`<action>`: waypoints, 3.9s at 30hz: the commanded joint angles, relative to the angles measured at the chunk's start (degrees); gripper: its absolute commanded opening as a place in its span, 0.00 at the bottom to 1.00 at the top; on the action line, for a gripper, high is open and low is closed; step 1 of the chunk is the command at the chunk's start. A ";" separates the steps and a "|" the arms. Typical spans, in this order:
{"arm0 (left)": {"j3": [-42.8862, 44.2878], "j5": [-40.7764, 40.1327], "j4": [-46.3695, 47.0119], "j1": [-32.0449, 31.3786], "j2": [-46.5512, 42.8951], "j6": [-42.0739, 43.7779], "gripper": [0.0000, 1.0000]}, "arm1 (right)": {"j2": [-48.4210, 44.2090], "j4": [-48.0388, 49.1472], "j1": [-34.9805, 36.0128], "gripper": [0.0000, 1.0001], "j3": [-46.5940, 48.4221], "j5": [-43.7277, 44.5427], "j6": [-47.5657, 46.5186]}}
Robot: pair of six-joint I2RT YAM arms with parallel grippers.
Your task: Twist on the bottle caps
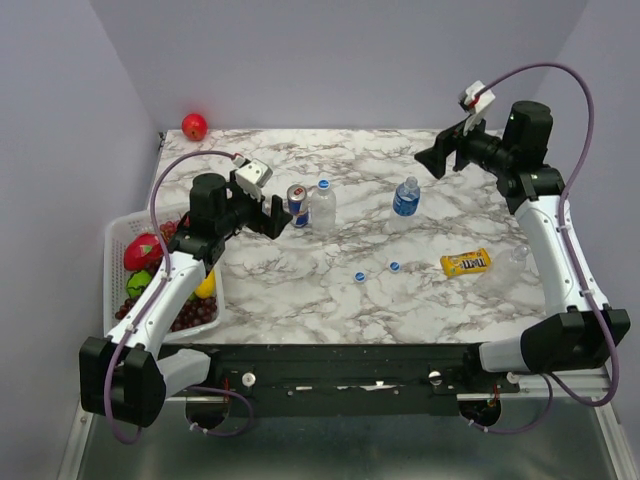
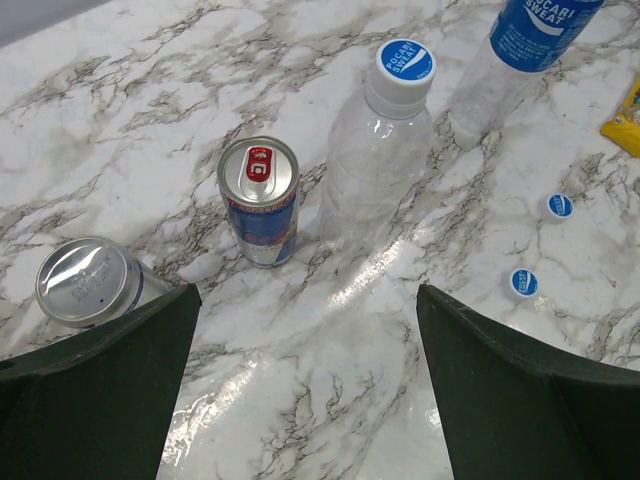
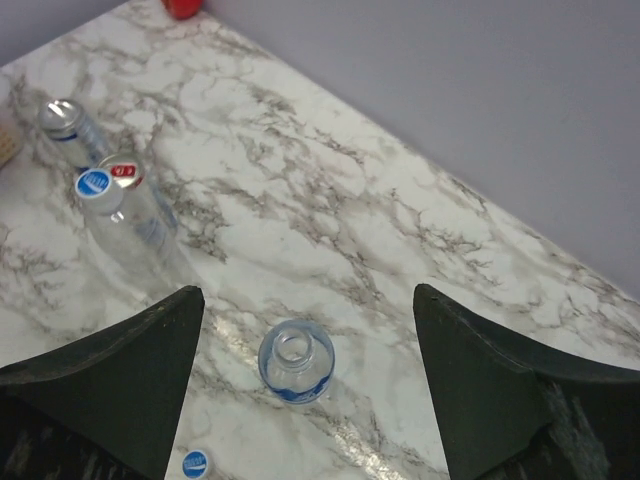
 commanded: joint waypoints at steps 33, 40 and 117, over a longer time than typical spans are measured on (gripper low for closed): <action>13.89 5.29 -14.91 -0.94 6.68 9.77 0.99 | 11.13 19.52 0.62 0.51 -16.95 -4.62 -8.38; 14.78 7.41 -16.32 -5.94 7.12 13.55 0.99 | 8.06 17.94 0.89 0.14 -18.52 -8.76 -7.85; 2.12 4.50 -11.31 -4.72 0.70 9.16 0.99 | 29.34 -23.01 8.80 1.00 22.99 38.86 10.84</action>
